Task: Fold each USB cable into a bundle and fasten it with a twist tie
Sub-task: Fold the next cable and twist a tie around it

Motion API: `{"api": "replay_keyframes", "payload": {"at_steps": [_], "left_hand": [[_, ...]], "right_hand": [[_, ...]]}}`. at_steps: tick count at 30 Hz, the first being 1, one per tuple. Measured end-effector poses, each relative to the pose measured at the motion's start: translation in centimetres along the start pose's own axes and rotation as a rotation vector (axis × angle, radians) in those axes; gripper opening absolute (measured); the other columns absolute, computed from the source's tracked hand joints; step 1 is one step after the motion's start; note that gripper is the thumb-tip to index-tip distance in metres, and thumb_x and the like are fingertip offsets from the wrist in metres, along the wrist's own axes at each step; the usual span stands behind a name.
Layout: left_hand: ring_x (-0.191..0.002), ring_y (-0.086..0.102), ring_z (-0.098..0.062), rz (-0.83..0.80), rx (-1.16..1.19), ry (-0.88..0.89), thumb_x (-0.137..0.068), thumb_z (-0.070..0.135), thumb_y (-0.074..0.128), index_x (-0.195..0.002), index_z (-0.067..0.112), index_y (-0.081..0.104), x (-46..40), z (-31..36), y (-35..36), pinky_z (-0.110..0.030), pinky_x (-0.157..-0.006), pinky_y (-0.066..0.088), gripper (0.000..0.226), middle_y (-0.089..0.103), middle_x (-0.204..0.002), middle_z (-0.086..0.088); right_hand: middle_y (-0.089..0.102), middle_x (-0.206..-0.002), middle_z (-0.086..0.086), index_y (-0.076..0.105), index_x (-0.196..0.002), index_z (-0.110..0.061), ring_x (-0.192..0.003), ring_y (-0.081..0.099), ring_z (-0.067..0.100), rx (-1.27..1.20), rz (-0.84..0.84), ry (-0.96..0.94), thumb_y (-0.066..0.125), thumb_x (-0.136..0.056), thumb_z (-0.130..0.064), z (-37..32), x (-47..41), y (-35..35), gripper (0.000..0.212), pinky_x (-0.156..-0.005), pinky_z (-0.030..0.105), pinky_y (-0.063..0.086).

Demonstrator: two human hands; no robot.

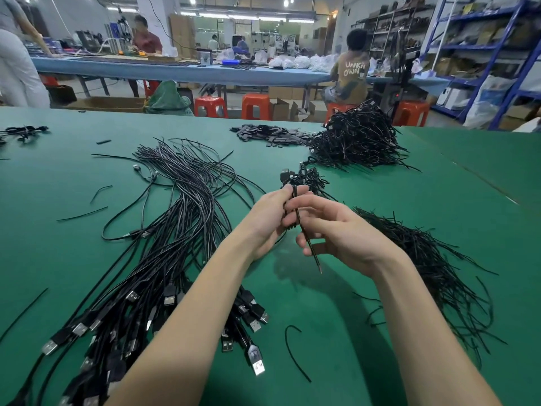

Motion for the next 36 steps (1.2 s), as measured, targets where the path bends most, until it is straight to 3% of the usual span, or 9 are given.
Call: {"api": "replay_keyframes", "payload": {"at_steps": [3, 9, 12, 16, 20, 24, 27, 30, 36], "left_hand": [[-0.088, 0.067, -0.019, -0.043, 0.028, 0.012, -0.109, 0.027, 0.031, -0.123, 0.008, 0.062, 0.2, 0.2, 0.3, -0.016, -0.052, 0.048, 0.039, 0.071, -0.123, -0.005], [-0.073, 0.062, -0.021, -0.121, -0.265, 0.068, -0.108, 0.027, 0.035, -0.109, 0.013, 0.071, 0.4, 0.0, 1.2, -0.028, -0.061, 0.039, 0.038, 0.075, -0.096, -0.012], [-0.074, 0.065, -0.025, -0.163, -0.377, 0.107, -0.105, 0.024, 0.041, -0.11, 0.012, 0.071, 0.5, 0.1, 1.3, -0.031, -0.07, 0.052, 0.033, 0.072, -0.102, -0.023], [-0.058, 0.064, -0.01, -0.107, -0.378, 0.155, -0.107, 0.018, 0.037, -0.1, 0.007, 0.069, 0.7, 0.5, 0.9, -0.018, -0.055, 0.051, 0.035, 0.075, -0.076, -0.003], [-0.066, 0.063, -0.016, 0.073, -0.136, 0.19, -0.109, 0.02, 0.031, -0.087, 0.008, 0.059, -0.2, 1.2, -0.7, -0.027, -0.068, 0.051, 0.037, 0.067, -0.064, 0.001], [-0.048, 0.037, -0.009, 0.029, 0.125, 0.138, -0.11, 0.024, 0.027, -0.081, 0.015, 0.046, -0.5, 1.3, -0.9, -0.022, -0.053, 0.03, 0.036, 0.031, -0.055, 0.009], [-0.05, 0.032, -0.008, -0.204, 0.235, 0.079, -0.11, 0.026, 0.026, -0.079, 0.017, 0.041, 0.3, 1.1, 0.7, -0.019, -0.05, 0.03, 0.035, 0.025, -0.058, 0.01], [-0.052, 0.034, -0.007, -0.355, 0.197, 0.042, -0.11, 0.028, 0.027, -0.079, 0.017, 0.042, 1.0, 0.7, 2.2, -0.019, -0.052, 0.033, 0.035, 0.026, -0.059, 0.01], [-0.057, 0.05, -0.013, 0.017, -0.318, 0.216, -0.111, 0.029, 0.027, -0.078, 0.014, 0.044, -0.1, 0.3, 1.1, -0.025, -0.064, 0.042, 0.04, 0.047, -0.058, 0.002]], "right_hand": [[0.069, -0.091, 0.007, 0.065, -0.11, -0.015, -0.059, 0.056, 0.016, 0.043, 0.036, 0.02, 0.051, -0.103, -0.002, 0.2, -0.1, -0.1, 0.021, -0.056, 0.026, 0.051], [0.071, -0.075, 0.007, 0.064, -0.081, -0.011, -0.052, 0.05, 0.012, 0.017, 0.153, 0.013, 0.055, -0.097, 0.005, 0.4, -0.3, -0.6, 0.025, -0.045, 0.018, 0.037], [0.07, -0.071, 0.003, 0.062, -0.075, -0.01, -0.053, 0.048, 0.013, -0.001, 0.166, 0.019, 0.056, -0.096, 0.006, 0.8, -0.4, -0.6, 0.027, -0.044, 0.016, 0.033], [0.073, -0.078, 0.007, 0.066, -0.071, -0.012, -0.056, 0.054, 0.012, -0.029, 0.082, 0.059, 0.058, -0.095, 0.005, 1.1, -0.3, -0.7, 0.031, -0.051, 0.018, 0.047], [0.077, -0.102, 0.017, 0.075, -0.068, -0.016, -0.064, 0.063, 0.012, 0.037, -0.029, 0.125, 0.059, -0.093, 0.006, 1.4, 0.7, -1.6, 0.037, -0.065, 0.022, 0.057], [0.077, -0.107, 0.011, 0.075, -0.088, -0.017, -0.087, 0.074, 0.02, 0.074, 0.102, 0.118, 0.065, -0.095, -0.004, 1.5, 0.7, -3.4, 0.018, -0.075, 0.027, 0.061], [0.078, -0.105, 0.001, 0.071, -0.111, -0.022, -0.078, 0.071, 0.015, -0.013, 0.325, 0.038, 0.069, -0.096, -0.023, 1.0, 0.0, -4.7, 0.016, -0.062, 0.022, 0.055], [0.072, -0.085, -0.011, 0.074, -0.109, -0.025, -0.064, 0.06, 0.008, 0.027, 0.369, -0.048, 0.069, -0.095, -0.029, 0.4, -0.3, -4.4, 0.015, -0.057, 0.018, 0.047], [0.065, -0.07, 0.0, 0.075, -0.102, -0.017, -0.051, 0.048, 0.01, 0.08, 0.513, -0.167, 0.071, -0.094, -0.014, -0.4, -0.2, -5.0, 0.009, -0.049, 0.02, 0.042]]}}
Point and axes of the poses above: each hand's wrist, its own x-axis away from the middle knuckle, its own y-axis out of the palm, z = x × y, the point moved 7 cm from there along -x, towards the middle knuckle
